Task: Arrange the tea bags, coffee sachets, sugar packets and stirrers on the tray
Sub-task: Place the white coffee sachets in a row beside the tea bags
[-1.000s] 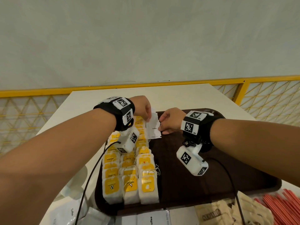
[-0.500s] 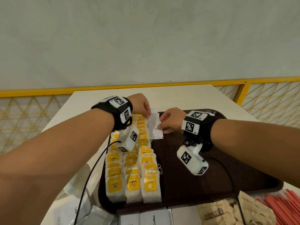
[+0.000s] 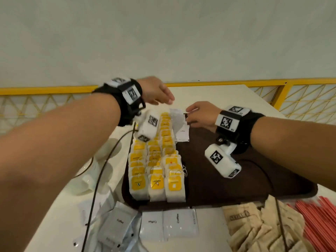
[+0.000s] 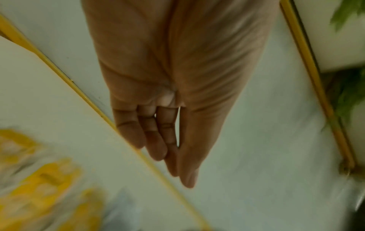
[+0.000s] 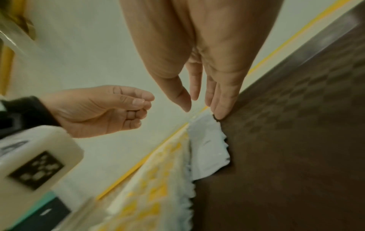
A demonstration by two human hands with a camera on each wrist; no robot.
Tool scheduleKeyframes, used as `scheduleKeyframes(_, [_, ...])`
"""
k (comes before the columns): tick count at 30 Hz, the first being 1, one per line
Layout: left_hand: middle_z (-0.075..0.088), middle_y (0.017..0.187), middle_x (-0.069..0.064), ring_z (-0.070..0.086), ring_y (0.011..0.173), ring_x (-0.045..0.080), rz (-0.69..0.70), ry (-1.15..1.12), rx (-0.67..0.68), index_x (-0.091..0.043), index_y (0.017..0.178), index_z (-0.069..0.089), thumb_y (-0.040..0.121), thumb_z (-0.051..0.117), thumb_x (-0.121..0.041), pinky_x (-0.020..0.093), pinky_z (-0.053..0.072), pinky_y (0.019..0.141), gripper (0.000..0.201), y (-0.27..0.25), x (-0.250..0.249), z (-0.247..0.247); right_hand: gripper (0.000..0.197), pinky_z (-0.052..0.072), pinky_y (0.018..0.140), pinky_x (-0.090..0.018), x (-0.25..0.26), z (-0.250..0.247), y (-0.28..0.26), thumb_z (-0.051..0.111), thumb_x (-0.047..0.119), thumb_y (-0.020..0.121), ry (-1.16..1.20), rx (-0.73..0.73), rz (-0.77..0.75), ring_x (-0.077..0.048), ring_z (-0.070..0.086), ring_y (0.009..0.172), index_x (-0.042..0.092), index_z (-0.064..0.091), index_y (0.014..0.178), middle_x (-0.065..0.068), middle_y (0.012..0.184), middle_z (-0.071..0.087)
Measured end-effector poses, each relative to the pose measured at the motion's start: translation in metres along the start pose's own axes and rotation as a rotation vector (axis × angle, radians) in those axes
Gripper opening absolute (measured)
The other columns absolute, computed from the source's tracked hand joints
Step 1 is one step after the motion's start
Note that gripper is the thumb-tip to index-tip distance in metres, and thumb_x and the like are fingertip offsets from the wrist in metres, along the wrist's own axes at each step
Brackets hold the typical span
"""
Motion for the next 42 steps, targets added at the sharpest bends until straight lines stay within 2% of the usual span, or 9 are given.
scheduleKeyframes(4, [0.066,0.071,-0.005,0.058,0.070,0.006,0.082,-0.280,-0.004,-0.018,0.086,0.069,0.072,0.072,-0.013,0.021,0.055,0.067,0.015,-0.065,-0.039,-0.040,0.013,0.055,0.076,-0.027,0.035,0.010,-0.077,0.060,-0.012,0.083,0.197,0.371,-0.097,-0.024,0.061,0.079,0.000,0.060,0.089,-0.022,0.093,0.061])
scheduleKeyframes(7, [0.070,0.079,-0.006,0.064,0.071,0.004,0.176,-0.331,0.070,-0.020,0.086,0.072,0.065,0.079,-0.022,0.023,0.056,0.068,0.023,-0.133,-0.062,-0.053,0.011,0.055,0.077,-0.025,0.044,0.028,-0.138,0.068,-0.001,0.083,-0.167,0.636,-0.239,-0.020,0.065,0.077,0.004,0.067,0.092,-0.010,0.090,0.070])
scheduleKeyframes(11, [0.071,0.085,0.002,0.066,0.078,0.010,0.090,-0.121,0.273,-0.020,0.085,0.077,0.048,0.087,-0.031,0.032,0.058,0.070,0.040,-0.203,-0.040,-0.020,0.017,0.046,0.082,-0.016,0.024,0.056,-0.182,0.065,0.017,0.086,-0.875,0.635,-0.521,-0.003,0.062,0.084,0.020,0.069,0.103,0.019,0.086,0.063])
scheduleKeyframes(15, [0.070,0.084,-0.016,0.065,0.083,0.006,-0.055,0.360,0.381,-0.036,0.089,0.074,0.065,0.082,-0.041,0.029,0.054,0.082,0.025,-0.249,0.026,0.036,0.023,0.035,0.082,-0.019,0.010,0.073,-0.203,0.053,0.021,0.094,-1.047,0.543,-0.741,-0.018,0.056,0.103,0.018,0.064,0.114,0.000,0.108,0.060])
scheduleKeyframes(22, [0.063,0.094,-0.019,0.059,0.084,0.004,0.065,0.277,0.360,-0.040,0.095,0.070,0.069,0.080,-0.040,0.020,0.048,0.077,0.028,-0.307,0.056,0.090,0.029,0.043,0.089,-0.035,-0.009,0.089,-0.224,0.053,0.032,0.091,-1.258,0.569,-0.671,-0.024,0.052,0.102,0.010,0.063,0.106,-0.006,0.111,0.047])
scheduleKeyframes(27, [0.050,0.106,-0.013,0.047,0.094,0.001,0.134,0.496,0.347,-0.038,0.110,0.060,0.069,0.080,-0.041,0.022,0.042,0.086,0.046,-0.316,0.062,0.122,0.023,0.042,0.094,-0.032,-0.009,0.094,-0.237,0.064,0.019,0.086,-1.150,0.611,-0.620,-0.022,0.051,0.110,0.013,0.059,0.107,-0.002,0.123,0.046])
scheduleKeyframes(34, [0.054,0.093,-0.015,0.048,0.075,-0.003,0.079,0.464,0.284,-0.034,0.116,0.049,0.072,0.079,-0.028,0.010,0.038,0.063,0.053,-0.314,0.061,0.131,0.035,0.036,0.062,-0.016,0.004,0.083,-0.231,0.073,0.018,0.081,-1.043,0.555,-0.496,-0.009,0.045,0.078,0.022,0.057,0.112,0.009,0.087,0.048])
scheduleKeyframes(39, [0.052,0.078,-0.009,0.044,0.067,0.008,0.084,0.491,0.325,-0.020,0.089,0.055,0.080,0.071,-0.029,0.024,0.040,0.066,0.021,-0.311,0.062,0.130,0.047,0.045,0.063,-0.008,0.035,0.088,-0.271,0.084,0.017,0.069,-0.622,0.903,-0.422,0.000,0.053,0.062,0.027,0.067,0.110,0.011,0.081,0.057])
scheduleKeyframes(42, [0.056,0.070,-0.001,0.048,0.065,0.017,0.103,0.363,0.388,-0.016,0.080,0.060,0.081,0.063,-0.040,0.036,0.045,0.067,0.024,-0.313,0.062,0.117,0.058,0.038,0.064,-0.002,0.017,0.119,-0.301,0.081,0.021,0.074,-0.880,1.034,-0.564,-0.002,0.047,0.066,0.023,0.057,0.126,0.005,0.096,0.054])
Point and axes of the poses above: each hand's wrist, its own y-axis towards the middle knuckle, its own z-axis out of the palm, x = y × z, the point moved 4 cm from there along y, towards the middle knuckle
